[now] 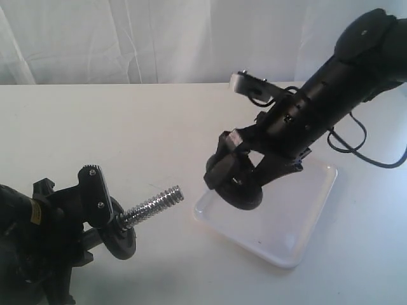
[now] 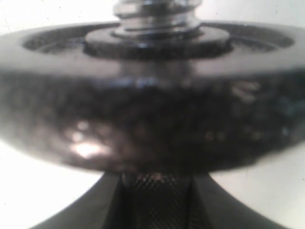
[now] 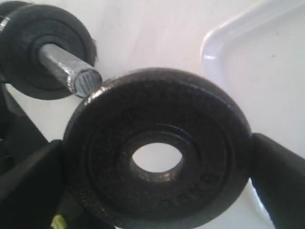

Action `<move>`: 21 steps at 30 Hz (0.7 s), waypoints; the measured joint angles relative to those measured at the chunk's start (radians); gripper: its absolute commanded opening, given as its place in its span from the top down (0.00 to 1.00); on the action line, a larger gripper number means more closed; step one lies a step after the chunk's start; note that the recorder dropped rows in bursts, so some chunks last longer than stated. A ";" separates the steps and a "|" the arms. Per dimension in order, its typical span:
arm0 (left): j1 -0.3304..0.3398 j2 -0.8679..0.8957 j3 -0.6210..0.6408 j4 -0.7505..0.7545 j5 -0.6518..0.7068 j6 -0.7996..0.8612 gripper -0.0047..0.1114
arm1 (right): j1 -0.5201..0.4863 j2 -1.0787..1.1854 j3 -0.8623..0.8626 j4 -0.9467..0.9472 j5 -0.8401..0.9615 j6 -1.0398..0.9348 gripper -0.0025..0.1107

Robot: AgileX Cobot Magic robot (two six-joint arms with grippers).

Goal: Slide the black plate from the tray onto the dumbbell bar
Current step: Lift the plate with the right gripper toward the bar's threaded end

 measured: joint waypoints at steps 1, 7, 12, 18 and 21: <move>0.000 0.000 0.000 0.000 0.000 0.000 0.96 | -0.025 0.000 0.000 0.048 0.022 -0.045 0.98; 0.000 0.000 0.000 0.000 0.000 0.000 0.96 | -0.134 0.062 0.043 0.279 0.063 -0.244 0.98; 0.000 0.000 0.000 0.000 -0.002 0.000 0.96 | -0.140 0.134 0.060 0.297 0.050 -0.249 0.98; 0.000 0.000 0.000 -0.002 -0.010 0.000 0.96 | -0.133 0.106 0.060 0.359 0.054 -0.226 0.98; 0.000 -0.005 0.000 -0.002 -0.010 0.000 0.96 | -0.118 0.106 0.060 0.369 0.054 -0.195 0.98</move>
